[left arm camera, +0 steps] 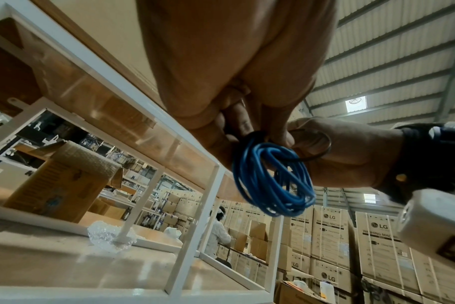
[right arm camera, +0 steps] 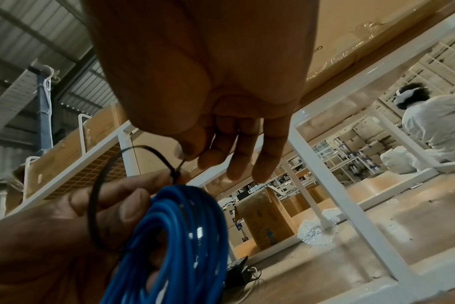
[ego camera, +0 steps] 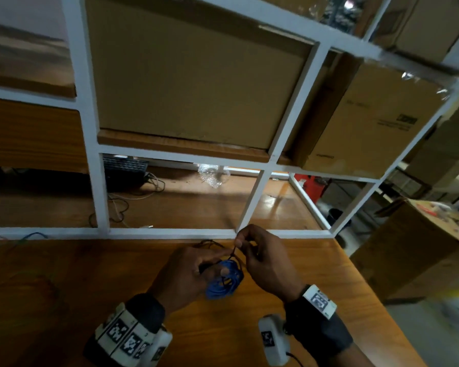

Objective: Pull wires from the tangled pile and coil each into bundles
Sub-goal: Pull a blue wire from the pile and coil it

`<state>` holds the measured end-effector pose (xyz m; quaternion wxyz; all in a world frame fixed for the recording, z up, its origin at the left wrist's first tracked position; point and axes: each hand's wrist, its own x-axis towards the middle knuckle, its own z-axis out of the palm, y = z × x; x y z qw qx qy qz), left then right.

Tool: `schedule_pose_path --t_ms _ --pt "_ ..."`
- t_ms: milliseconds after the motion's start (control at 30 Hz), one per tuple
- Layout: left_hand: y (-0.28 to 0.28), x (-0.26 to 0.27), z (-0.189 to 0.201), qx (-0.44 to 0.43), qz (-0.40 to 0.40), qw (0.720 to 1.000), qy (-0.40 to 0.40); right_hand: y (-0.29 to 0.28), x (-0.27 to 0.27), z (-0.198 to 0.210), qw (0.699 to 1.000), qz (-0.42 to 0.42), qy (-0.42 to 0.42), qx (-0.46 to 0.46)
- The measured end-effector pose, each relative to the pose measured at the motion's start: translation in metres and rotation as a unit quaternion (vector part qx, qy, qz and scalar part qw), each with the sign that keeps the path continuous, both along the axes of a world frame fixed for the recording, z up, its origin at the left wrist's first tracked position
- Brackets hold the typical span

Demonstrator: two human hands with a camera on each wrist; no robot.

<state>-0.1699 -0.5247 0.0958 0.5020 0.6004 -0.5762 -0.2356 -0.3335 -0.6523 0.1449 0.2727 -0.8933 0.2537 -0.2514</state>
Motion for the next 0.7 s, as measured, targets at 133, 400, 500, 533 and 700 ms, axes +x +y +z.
schedule_pose_path --t_ms 133,400,500,533,700 --pt "-0.003 0.001 0.008 0.009 0.001 1.0 -0.02 -0.004 0.003 0.006 0.999 -0.013 -0.039 0.0" --pt "0.001 -0.008 -0.001 0.04 -0.006 0.999 0.002 -0.028 0.004 0.016 0.966 -0.133 -0.117 0.188" --pt "0.001 -0.009 -0.005 0.037 0.006 0.999 0.031 -0.015 -0.002 0.013 0.929 -0.092 -0.151 0.327" --pt "0.002 -0.008 -0.006 0.036 0.009 0.998 0.041 -0.011 -0.007 0.009 0.92 -0.066 -0.148 0.356" --pt "0.006 -0.002 -0.01 0.034 0.014 0.997 0.069 0.009 -0.041 -0.02 0.903 0.101 -0.137 0.395"
